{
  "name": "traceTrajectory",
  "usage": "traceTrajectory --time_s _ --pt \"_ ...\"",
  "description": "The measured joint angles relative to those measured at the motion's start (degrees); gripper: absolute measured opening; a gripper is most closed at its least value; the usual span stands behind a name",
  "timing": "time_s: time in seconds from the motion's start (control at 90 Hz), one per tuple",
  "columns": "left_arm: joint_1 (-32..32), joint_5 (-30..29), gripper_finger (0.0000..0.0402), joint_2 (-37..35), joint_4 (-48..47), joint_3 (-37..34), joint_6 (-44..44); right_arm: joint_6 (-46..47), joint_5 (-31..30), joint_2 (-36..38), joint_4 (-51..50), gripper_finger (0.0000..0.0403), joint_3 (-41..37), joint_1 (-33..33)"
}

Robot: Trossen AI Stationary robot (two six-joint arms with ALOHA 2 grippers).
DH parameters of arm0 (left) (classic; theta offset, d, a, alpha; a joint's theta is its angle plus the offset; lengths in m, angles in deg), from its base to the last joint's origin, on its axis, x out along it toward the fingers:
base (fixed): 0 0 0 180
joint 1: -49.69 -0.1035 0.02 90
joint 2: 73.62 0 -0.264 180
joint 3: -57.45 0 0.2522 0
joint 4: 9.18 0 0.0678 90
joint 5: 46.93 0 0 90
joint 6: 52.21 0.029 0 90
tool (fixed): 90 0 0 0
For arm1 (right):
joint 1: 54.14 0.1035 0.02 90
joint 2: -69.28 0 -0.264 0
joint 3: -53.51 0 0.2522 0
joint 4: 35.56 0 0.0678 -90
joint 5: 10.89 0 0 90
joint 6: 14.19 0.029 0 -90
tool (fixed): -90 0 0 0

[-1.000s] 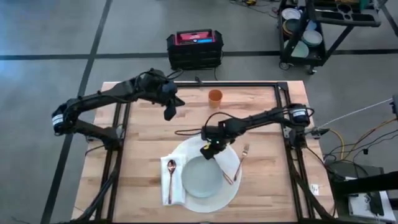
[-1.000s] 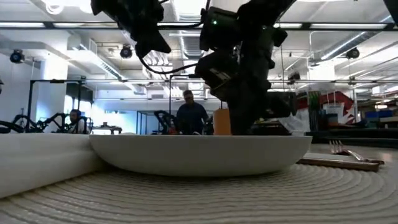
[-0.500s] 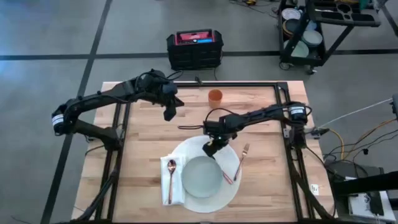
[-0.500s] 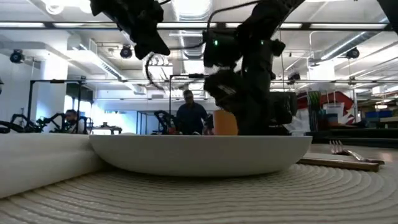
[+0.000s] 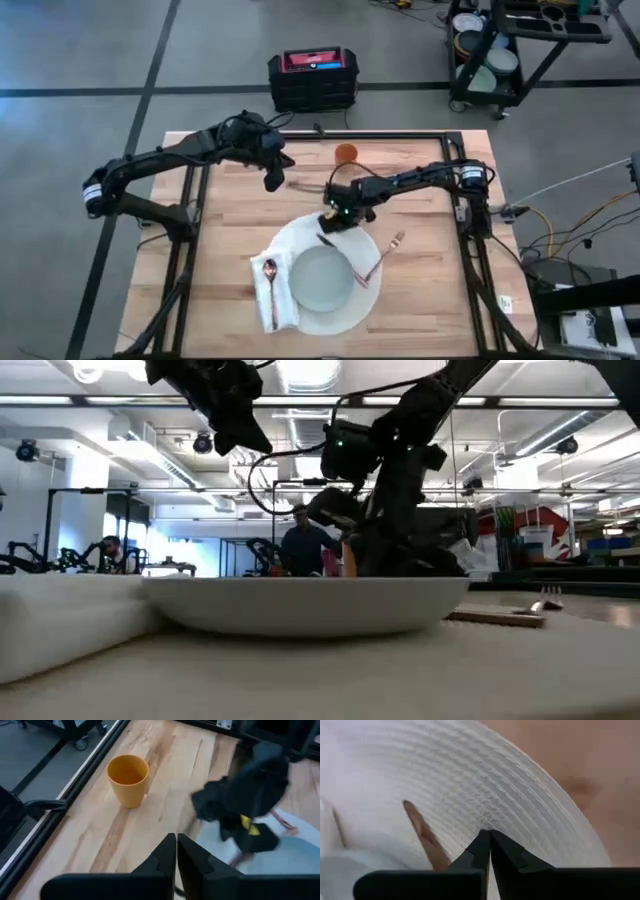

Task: Set table place
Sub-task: Adjust the white mat on the table, then adjust the gold knife on the white mat

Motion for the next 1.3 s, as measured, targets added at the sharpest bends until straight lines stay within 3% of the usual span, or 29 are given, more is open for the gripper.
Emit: traceTrajectory --time_s 0.389,0.656,1.044,1.3 --pt "0.0 -0.1 0.0 0.0 -0.1 0.0 2.3 6.3 -7.6 1.2 -3.1 0.0 -0.2 -5.7" --pt "-0.1 -0.1 0.0 0.0 0.0 0.0 3.2 7.3 -7.0 1.9 -3.0 0.0 -0.2 -5.8" --pt "-0.1 -3.6 0.0 0.0 1.2 0.0 4.4 2.0 -9.0 11.0 -9.8 0.0 -0.5 -4.5" --pt "-0.1 -3.6 0.0 0.0 1.6 0.0 1.7 -1.7 -7.5 9.8 -1.5 0.0 0.0 -4.6"
